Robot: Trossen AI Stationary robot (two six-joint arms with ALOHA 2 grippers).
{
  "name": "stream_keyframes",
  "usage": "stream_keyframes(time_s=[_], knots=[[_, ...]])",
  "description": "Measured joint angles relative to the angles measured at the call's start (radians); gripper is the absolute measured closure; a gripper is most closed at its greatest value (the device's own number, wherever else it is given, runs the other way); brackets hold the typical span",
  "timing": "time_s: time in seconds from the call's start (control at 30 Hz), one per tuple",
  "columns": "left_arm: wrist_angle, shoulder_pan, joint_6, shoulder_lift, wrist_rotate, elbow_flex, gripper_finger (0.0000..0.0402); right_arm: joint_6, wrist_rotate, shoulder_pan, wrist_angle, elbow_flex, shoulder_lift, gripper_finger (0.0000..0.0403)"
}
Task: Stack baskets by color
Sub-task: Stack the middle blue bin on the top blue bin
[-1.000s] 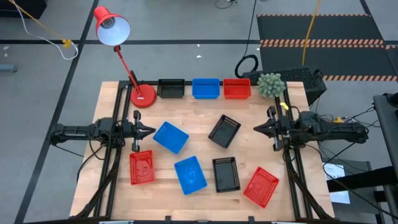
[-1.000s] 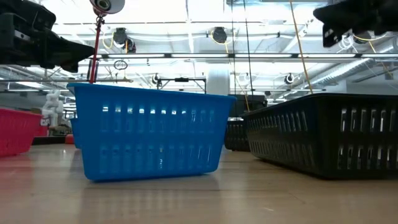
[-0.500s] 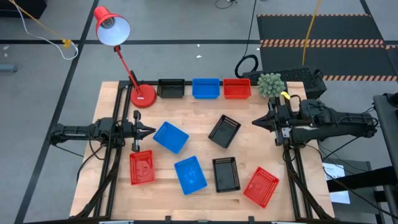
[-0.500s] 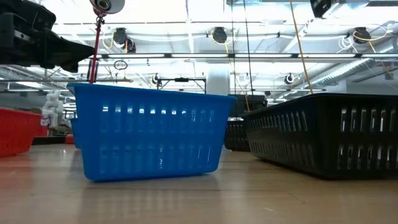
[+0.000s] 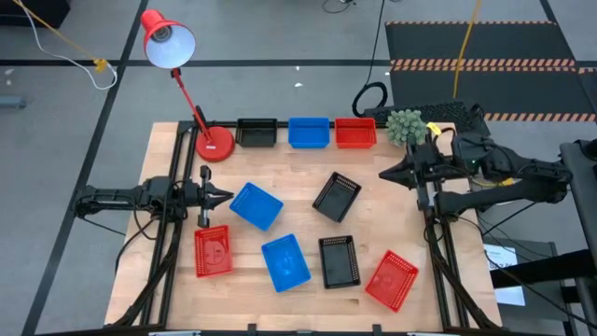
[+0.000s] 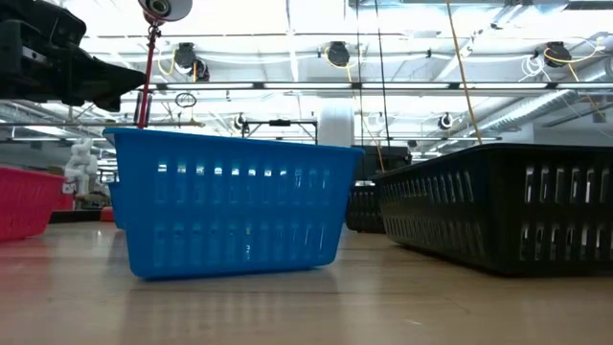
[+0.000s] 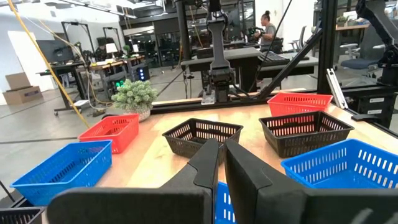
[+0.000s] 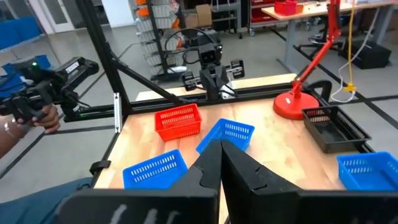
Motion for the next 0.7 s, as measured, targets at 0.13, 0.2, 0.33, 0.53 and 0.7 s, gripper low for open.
stream_keyframes(time_s=[0.13,0.2,0.33,0.53,0.7], knots=[[0.000,0.000,0.000,0.000,0.000,0.000,0.0371,-0.004,-0.004,-0.025,-0.038,0.062,0.035,0.0403],[0.000,0.000,0.000,0.000,0.000,0.000,0.0371,-0.005,-0.006,-0.041,-0.071,0.098,0.054,0.0403],[0.000,0.000,0.000,0.000,0.000,0.000,0.0371,-0.008,-0.007,-0.057,-0.113,0.153,0.080,0.0403],[0.015,0.000,-0.069,0.000,0.000,0.000,0.0371,-0.008,-0.007,-0.058,-0.112,0.157,0.081,0.0403],[0.019,-0.002,-0.193,0.017,0.001,0.056,0.0375,-0.010,-0.007,-0.058,-0.112,0.157,0.081,0.0403]])
